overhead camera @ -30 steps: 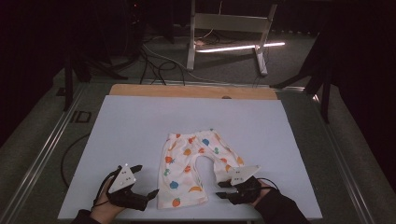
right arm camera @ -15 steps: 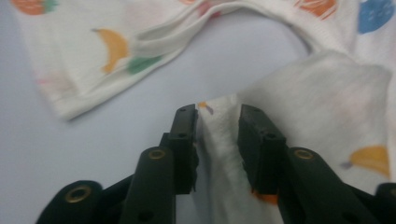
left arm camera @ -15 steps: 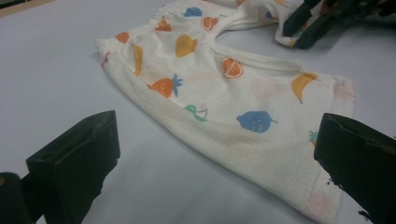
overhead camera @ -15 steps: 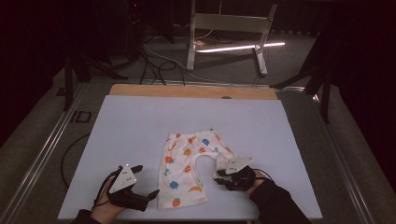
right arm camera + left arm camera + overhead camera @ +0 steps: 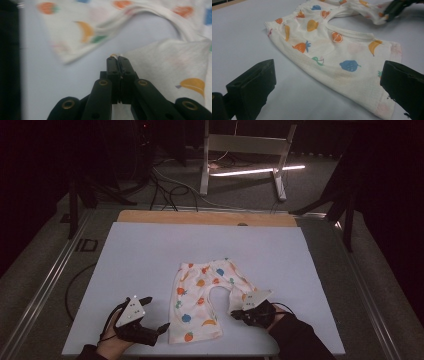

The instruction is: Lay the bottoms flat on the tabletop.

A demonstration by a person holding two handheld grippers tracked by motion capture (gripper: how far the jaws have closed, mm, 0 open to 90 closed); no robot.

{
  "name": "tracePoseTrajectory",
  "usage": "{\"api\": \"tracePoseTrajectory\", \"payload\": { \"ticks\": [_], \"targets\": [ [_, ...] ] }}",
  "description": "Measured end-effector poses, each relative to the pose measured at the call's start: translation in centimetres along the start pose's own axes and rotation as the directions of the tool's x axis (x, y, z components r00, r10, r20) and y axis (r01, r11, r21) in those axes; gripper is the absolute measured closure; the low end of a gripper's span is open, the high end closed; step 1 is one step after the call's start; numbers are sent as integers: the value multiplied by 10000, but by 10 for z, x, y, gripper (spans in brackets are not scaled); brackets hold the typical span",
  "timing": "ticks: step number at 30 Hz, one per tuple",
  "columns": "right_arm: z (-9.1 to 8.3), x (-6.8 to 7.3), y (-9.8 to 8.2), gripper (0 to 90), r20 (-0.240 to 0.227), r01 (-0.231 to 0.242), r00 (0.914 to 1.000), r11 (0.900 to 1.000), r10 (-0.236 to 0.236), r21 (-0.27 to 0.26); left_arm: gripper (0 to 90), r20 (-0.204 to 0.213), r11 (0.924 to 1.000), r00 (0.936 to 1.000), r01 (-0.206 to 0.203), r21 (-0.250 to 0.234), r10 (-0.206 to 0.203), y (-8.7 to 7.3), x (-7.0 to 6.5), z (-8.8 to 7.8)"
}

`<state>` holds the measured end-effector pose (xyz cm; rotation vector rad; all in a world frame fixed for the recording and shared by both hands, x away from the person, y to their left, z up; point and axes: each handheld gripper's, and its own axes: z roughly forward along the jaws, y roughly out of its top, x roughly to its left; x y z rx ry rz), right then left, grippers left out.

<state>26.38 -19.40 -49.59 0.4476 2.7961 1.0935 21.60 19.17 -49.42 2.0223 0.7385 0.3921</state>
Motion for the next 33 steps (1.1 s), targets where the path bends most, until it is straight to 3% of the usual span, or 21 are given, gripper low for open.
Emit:
{"api": "tracePoseTrajectory", "payload": {
  "ticks": [2, 8, 9, 14, 15, 17, 19, 22, 26, 30, 33],
  "targets": [
    [-6, 9, 2, 889, -483, 114, 9988, 9999, -120, -122, 13, 37, 10000, 10000, -41, 20, 41, 0, 0, 0],
    [-9, 27, 1, 886, -1198, 387, 9920, 9992, -387, -28, 13, 55, 10000, 10000, -33, -47, 33, 0, -1, 0],
    [-8, 33, 0, 884, -1543, 532, 9867, 9986, -519, 41, 13, 58, 10000, 10000, -21, -70, 22, 1, 0, -1],
    [-2, 37, -1, 878, -2107, 751, 9754, 9964, -649, 406, 13, 117, 10000, 9999, -60, -41, 60, 1, -1, 0],
    [-1, 36, -2, 862, -2128, 883, 9741, 9951, -769, 446, 13, 123, 10000, 9999, -48, -40, 48, 1, -1, 0],
    [-1, 35, -3, 724, -2354, 620, 9705, 9974, -519, 356, 13, 152, 10000, 9999, -65, -11, 65, 1, -1, 0],
    [-4, 34, -2, 608, -2088, 632, 9762, 9979, -593, 123, 13, 149, 10000, 9999, -54, -14, 54, 1, -1, 0],
    [-18, 22, 0, 501, -1496, 260, 9882, 9983, -337, -528, 13, 155, 10000, 9999, -13, 18, 13, 2, -1, 0],
    [-40, 4, 0, 378, -802, -753, 9947, 9878, 648, -1361, 9, 251, 9999, 9996, 122, -44, -121, 5, -1, -1],
    [-54, -13, -3, 258, 26, -1516, 9880, 9719, 1546, -1801, 8, 376, 9994, 9987, 335, -71, -332, 13, 4, 0],
    [-59, -24, -7, 169, 174, -1979, 9782, 9551, 2068, -2206, 8, 124, 9993, 9993, 346, 136, -348, 20, 8, 3]
  ]
}}
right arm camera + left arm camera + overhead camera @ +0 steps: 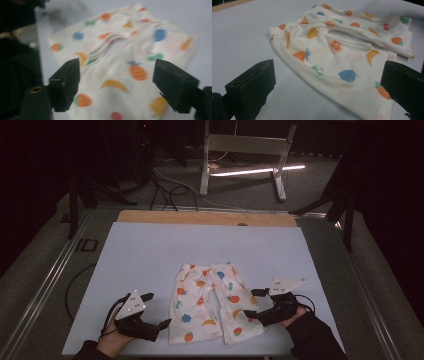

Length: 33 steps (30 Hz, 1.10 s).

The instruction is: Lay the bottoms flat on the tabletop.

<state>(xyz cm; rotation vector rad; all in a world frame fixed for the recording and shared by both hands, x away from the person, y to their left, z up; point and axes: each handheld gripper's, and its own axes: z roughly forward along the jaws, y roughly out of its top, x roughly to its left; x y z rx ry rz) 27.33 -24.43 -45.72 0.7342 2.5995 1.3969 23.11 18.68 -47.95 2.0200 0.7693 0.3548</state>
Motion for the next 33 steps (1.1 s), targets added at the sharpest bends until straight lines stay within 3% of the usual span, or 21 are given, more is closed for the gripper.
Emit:
{"api": "tracePoseTrajectory", "payload": {
  "ticks": [1, 5, 6, 11, 14, 17, 20, 21, 22, 23, 26, 28, 30, 32, 33],
  "targets": [
    [-1, -5, 0, 131, 73, -105, 9999, 9999, 106, -60, 8, -74, 10000, 10000, 44, 68, -44, 2, 2, 2],
    [-2, -15, 2, 149, 333, -411, 9986, 9987, 421, -308, 8, -235, 9990, 9994, 256, 379, -247, 12, 10, 10],
    [0, -28, 8, 167, 734, -584, 9954, 9970, 621, -516, 9, -252, 9990, 9991, 344, 289, -337, 20, 17, 18],
    [14, -49, 22, 166, 1345, -946, 9859, 9946, 996, -430, 20, -398, 9975, 9975, 591, 390, -576, 36, 32, 35],
    [26, -60, 30, 140, 1419, -1188, 9822, 9923, 1227, -362, 20, -487, 9939, 9952, 884, 653, -853, 49, 41, 46],
    [41, -70, 38, 139, 1212, -1548, 9797, 9866, 1600, -512, 35, -707, 9923, 9936, 932, 819, -875, 57, 49, 58],
    [50, -76, 44, 151, 1266, -1643, 9777, 9858, 1673, -340, 58, -785, 9892, 9911, 1147, 916, -1077, 61, 55, 67],
    [60, -81, 50, 229, 1328, -1775, 9748, 9838, 1791, -236, 60, -696, 9827, 9882, 1436, 1170, -1361, 64, 62, 78],
    [60, -81, 50, 229, 1328, -1775, 9748, 9838, 1791, -236, 70, -696, 9827, 9882, 1436, 1170, -1361, 64, 62, 78],
    [70, -89, 55, 341, 1524, -2186, 9643, 9758, 2167, -49, 105, -908, 9771, 9864, 1496, 1514, -1369, 65, 68, 90],
    [77, -96, 58, 378, 1618, -2459, 9566, 9693, 2422, 30, 163, -956, 9716, 9829, 1714, 1631, -1573, 65, 73, 99],
    [86, -103, 59, 437, 1957, -2760, 9440, 9608, 2656, 275, 166, -1216, 9587, 9765, 1998, 2023, -1778, 62, 82, 113],
    [97, -111, 60, 486, 2170, -3087, 9322, 9493, 2896, 593, 202, -1391, 9515, 9698, 2264, 2081, -2004, 59, 88, 120],
    [107, -116, 59, 506, 2204, -3261, 9278, 9414, 3011, 867, 230, -1403, 9457, 9648, 2484, 2096, -2224, 57, 94, 127],
    [110, -117, 59, 509, 2233, -3213, 9294, 9420, 2940, 971, 242, -1453, 9429, 9627, 2557, 2137, -2281, 56, 96, 130]
  ]
}}
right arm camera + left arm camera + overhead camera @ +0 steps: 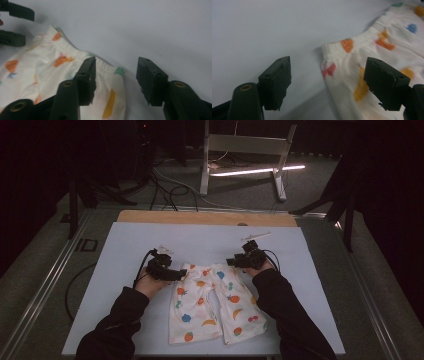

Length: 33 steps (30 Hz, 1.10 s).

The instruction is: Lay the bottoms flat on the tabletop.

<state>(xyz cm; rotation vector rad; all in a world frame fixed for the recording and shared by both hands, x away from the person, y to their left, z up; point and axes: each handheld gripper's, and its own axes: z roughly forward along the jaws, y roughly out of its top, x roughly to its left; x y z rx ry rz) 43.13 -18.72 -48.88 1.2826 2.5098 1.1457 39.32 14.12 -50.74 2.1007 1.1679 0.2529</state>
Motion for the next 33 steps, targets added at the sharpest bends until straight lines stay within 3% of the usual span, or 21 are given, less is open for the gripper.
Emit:
{"api": "tracePoseTrajectory", "payload": {
  "ticks": [4, 7, 8, 11, 13, 15, 18, 19, 20, 21, 26, 30, 33],
  "targets": [
    [15, 2, -2, 540, 445, 38, 9990, 9966, -74, 819, 310, -120, 9998, 9998, 170, 58, -170, 0, 3, 13],
    [23, 6, -6, 597, 858, 193, 9958, 9887, -324, 1489, 335, -209, 10000, 9998, 7, 58, -6, 0, 1, 16],
    [22, 8, -7, 626, 941, 312, 9945, 9884, -455, 1486, 339, -216, 10000, 9998, -55, 39, 56, 0, -1, 17],
    [20, 12, -11, 839, 1113, 686, 9900, 9849, -869, 1587, 385, -475, 9988, 9977, -481, 47, 483, -1, -6, 18],
    [18, 12, -14, 871, 1244, 818, 9872, 9859, -1003, 1459, 450, -548, 9983, 9969, -573, -45, 569, -2, -8, 18],
    [14, 11, -15, 876, 1321, 906, 9856, 9889, -1060, 1175, 522, -771, 9949, 9920, -1009, -20, 1004, -2, -10, 19],
    [10, 8, -16, 877, 1481, 970, 9828, 9906, -1107, 964, 691, -644, 9927, 9907, -1204, -76, 1197, -2, -14, 20],
    [8, 7, -17, 876, 1399, 950, 9844, 9919, -1063, 847, 691, -542, 9886, 9872, -1505, -55, 1500, -1, -19, 22],
    [8, 8, -17, 876, 1380, 988, 9843, 9912, -1104, 885, 791, -544, 9888, 9874, -1489, -58, 1483, -1, -21, 23],
    [8, 8, -18, 876, 1392, 1004, 9839, 9911, -1119, 871, 824, -577, 9889, 9873, -1487, -66, 1481, 0, -22, 23],
    [5, 8, -17, 877, 1390, 1059, 9839, 9929, -1126, 547, 879, -620, 9875, 9860, -1562, -215, 1546, 4, -20, 23],
    [-2, 7, -10, 877, 1428, 1002, 9847, 9950, -998, 43, 880, -702, 9841, 9833, -1714, -457, 1680, 22, -12, 17],
    [-7, 6, -4, 876, 1491, 906, 9853, 9950, -834, -421, 880, -762, 9763, 9761, -2082, -599, 2035, 40, -6, 16]
  ]
}}
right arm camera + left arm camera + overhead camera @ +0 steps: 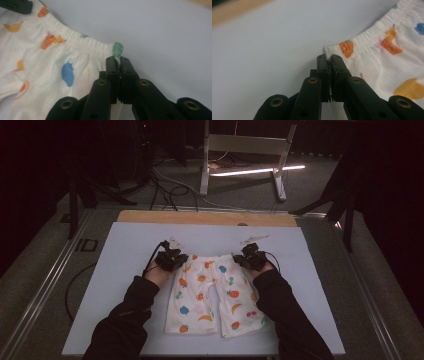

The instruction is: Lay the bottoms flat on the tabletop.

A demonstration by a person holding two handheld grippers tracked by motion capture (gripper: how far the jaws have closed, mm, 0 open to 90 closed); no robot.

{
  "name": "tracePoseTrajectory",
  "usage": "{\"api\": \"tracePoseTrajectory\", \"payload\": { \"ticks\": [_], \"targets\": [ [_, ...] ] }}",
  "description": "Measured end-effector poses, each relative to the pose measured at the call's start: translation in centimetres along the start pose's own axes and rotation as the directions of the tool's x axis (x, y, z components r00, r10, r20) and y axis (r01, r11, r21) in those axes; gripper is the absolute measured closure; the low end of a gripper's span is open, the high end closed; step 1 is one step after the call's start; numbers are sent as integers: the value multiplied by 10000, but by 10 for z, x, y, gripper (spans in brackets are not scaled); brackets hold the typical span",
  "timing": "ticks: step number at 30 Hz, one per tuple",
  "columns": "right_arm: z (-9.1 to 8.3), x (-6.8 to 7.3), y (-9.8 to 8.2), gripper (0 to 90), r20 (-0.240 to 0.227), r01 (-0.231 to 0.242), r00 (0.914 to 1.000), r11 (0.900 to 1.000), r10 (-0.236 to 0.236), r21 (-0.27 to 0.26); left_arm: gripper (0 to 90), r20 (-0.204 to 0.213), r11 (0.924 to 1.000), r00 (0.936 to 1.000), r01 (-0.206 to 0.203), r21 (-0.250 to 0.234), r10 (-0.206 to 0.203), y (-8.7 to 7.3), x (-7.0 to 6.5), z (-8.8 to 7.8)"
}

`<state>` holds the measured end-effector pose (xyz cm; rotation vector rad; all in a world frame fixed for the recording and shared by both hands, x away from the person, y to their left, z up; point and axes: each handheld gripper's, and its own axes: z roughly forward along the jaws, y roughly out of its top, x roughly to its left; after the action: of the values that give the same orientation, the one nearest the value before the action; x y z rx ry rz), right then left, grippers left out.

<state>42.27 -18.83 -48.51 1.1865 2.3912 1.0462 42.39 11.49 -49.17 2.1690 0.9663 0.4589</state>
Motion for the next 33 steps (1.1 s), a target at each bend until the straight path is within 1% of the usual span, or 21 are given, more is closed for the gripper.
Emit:
{"api": "tracePoseTrajectory", "payload": {
  "ticks": [2, 4, 5, 6, 7, 8, 9, 10, 14, 17, 19, 21, 24, 25, 27, 29, 33],
  "targets": [
    [0, -4, 5, 876, 0, -92, 10000, 9997, 92, -233, 879, 21, 9999, 9999, -115, -55, 116, 7, 4, 3],
    [2, -9, 8, 876, 138, -211, 9997, 9991, 216, -359, 878, 51, 9993, 9995, -322, -204, 323, 12, 8, 6],
    [3, -12, 9, 876, 159, -345, 9993, 9985, 352, -422, 878, 73, 9991, 9994, -326, -260, 328, 14, 10, 9],
    [5, -14, 10, 877, 272, -431, 9986, 9979, 444, -488, 878, 58, 9991, 9995, -324, -268, 326, 15, 11, 12],
    [6, -16, 11, 876, 326, -515, 9980, 9971, 534, -558, 878, 13, 9993, 9996, -272, -275, 272, 17, 13, 15],
    [8, -18, 11, 876, 410, -636, 9970, 9961, 661, -610, 878, 60, 9993, 9999, -157, -353, 160, 17, 14, 18],
    [9, -20, 11, 876, 533, -693, 9959, 9954, 729, -661, 878, 27, 9992, 9999, -148, -369, 149, 18, 15, 20],
    [11, -21, 12, 876, 598, -732, 9952, 9948, 775, -705, 877, -24, 9994, 10000, 2, -359, -3, 18, 16, 24],
    [21, -27, 15, 876, 755, -817, 9935, 9952, 856, -529, 878, -143, 9988, 9997, 195, -446, -202, 19, 20, 31],
    [28, -31, 16, 876, 840, -939, 9917, 9947, 971, -414, 877, -188, 9989, 9996, 203, -423, -211, 21, 20, 35],
    [31, -34, 16, 876, 845, -1001, 9911, 9944, 1026, -341, 877, -235, 9993, 9995, 193, -319, -201, 21, 21, 38],
    [34, -35, 16, 875, 846, -1042, 9908, 9942, 1060, -257, 877, -254, 9991, 9993, 284, -302, -292, 22, 24, 40],
    [37, -35, 17, 875, 982, -1073, 9893, 9941, 1083, -148, 877, -252, 9988, 9991, 338, -357, -347, 23, 23, 43],
    [37, -35, 18, 875, 1064, -1061, 9886, 9943, 1069, -130, 876, -277, 9990, 9993, 257, -367, -268, 24, 23, 44],
    [36, -37, 19, 875, 1124, -1086, 9876, 9940, 1094, -133, 876, -292, 9985, 9990, 328, -427, -340, 25, 23, 44],
    [36, -39, 21, 875, 1124, -1139, 9870, 9934, 1149, -157, 875, -262, 9983, 9990, 350, -464, -362, 26, 23, 44],
    [36, -40, 23, 873, 1148, -1169, 9864, 9930, 1180, -167, 875, -353, 9989, 9989, 295, -365, -308, 27, 22, 46]
  ]
}}
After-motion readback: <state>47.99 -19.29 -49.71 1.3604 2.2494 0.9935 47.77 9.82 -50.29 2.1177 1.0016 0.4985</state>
